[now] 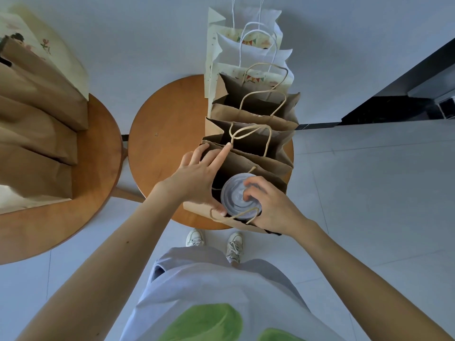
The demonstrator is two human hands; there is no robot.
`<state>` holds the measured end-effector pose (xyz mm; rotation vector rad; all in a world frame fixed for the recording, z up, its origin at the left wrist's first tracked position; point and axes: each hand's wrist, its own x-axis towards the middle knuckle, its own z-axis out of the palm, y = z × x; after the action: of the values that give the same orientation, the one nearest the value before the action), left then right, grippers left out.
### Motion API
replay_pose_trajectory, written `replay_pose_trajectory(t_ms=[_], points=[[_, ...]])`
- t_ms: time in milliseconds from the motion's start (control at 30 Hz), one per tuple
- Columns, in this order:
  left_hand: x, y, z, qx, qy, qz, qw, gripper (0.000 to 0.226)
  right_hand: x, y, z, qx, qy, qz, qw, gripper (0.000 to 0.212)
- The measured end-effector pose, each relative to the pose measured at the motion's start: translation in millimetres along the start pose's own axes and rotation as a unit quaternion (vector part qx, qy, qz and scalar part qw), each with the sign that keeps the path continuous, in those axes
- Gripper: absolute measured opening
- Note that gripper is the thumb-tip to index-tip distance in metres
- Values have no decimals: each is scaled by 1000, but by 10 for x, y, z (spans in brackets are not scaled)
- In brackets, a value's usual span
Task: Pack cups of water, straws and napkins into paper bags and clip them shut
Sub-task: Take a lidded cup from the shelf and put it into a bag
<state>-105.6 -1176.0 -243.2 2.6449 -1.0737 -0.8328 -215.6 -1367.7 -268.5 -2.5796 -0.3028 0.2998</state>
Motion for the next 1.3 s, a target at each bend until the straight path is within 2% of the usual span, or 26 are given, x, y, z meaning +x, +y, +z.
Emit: replay_pose_trajectory(t_ms=[300, 500, 633, 833, 967, 1167, 1300], points=[[64, -91, 34, -5, -15, 32, 999, 126, 196, -23, 92, -65, -5, 54, 996, 37], [98, -109, 18, 11, -14, 56, 998, 121, 468, -30, 215, -102, -47, 59, 992, 41], [110, -184, 1, 9, -6, 66, 998, 118, 535, -16, 348, -70, -41, 91, 993, 37], [87, -217, -14, 21, -26, 75, 997, 120, 514, 105, 552, -52, -88, 165, 981, 52], [80, -195, -3, 34, -31, 72, 996, 123, 480, 170, 632, -32, -97, 157, 982, 51], [112, -196, 9, 48, -32, 53, 997, 124, 478, 259, 776, 6, -65, 156, 986, 56], [119, -206, 22, 50, -22, 50, 997, 124, 479, 373, 922, -4, -96, 177, 980, 57]])
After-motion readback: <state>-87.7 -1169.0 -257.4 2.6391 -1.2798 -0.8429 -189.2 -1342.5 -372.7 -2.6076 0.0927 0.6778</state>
